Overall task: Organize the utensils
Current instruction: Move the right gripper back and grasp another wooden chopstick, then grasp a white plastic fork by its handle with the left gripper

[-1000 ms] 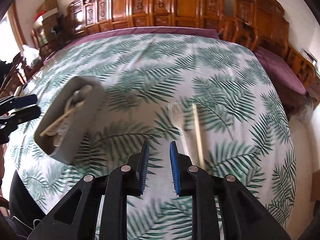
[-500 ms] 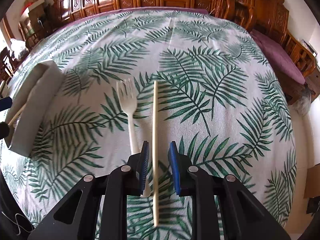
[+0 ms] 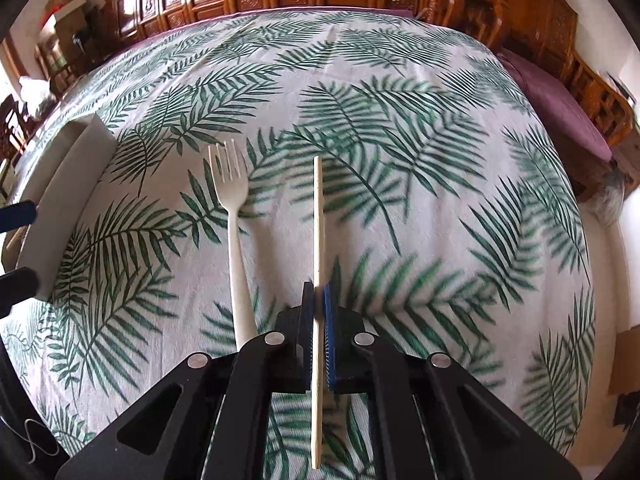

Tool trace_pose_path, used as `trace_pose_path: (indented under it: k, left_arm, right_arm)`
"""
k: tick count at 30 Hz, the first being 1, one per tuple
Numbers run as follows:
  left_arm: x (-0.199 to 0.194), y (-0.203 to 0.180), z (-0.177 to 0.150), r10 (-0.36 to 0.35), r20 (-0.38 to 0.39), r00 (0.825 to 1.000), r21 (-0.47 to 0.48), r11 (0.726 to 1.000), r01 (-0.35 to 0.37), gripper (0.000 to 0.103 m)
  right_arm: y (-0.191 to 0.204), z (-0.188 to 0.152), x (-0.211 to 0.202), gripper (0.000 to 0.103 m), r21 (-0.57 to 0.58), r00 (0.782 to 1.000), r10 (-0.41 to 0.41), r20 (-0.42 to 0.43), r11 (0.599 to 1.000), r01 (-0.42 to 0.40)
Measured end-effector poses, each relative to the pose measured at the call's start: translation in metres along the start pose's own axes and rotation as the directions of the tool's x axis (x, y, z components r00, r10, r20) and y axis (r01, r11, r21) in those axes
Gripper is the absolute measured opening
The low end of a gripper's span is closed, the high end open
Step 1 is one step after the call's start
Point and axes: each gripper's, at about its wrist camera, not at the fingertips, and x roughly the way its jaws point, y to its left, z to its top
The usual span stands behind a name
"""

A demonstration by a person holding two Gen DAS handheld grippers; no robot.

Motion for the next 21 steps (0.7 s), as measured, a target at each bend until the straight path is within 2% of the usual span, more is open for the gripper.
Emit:
trace_pose_path:
  k: [12,21]
  left_arm:
    - [0.039,-0.046,0.017,-0.006,-0.041,0.999,0.031,0.999,0.007,0.065]
    - [0.066,-0.064,0.031,-0.009,-0.066,0.998,0.046,0.999,0.012,0.065]
  right_arm:
    - [-0.034,-0.044,-0.039,0.006,0.133,0.998,0.028,0.064,0.990,-0.036]
    - [-0.051,-0.061,-0.040,0.006,0.154,0.997,0.026,0.066,0.987,-0.036]
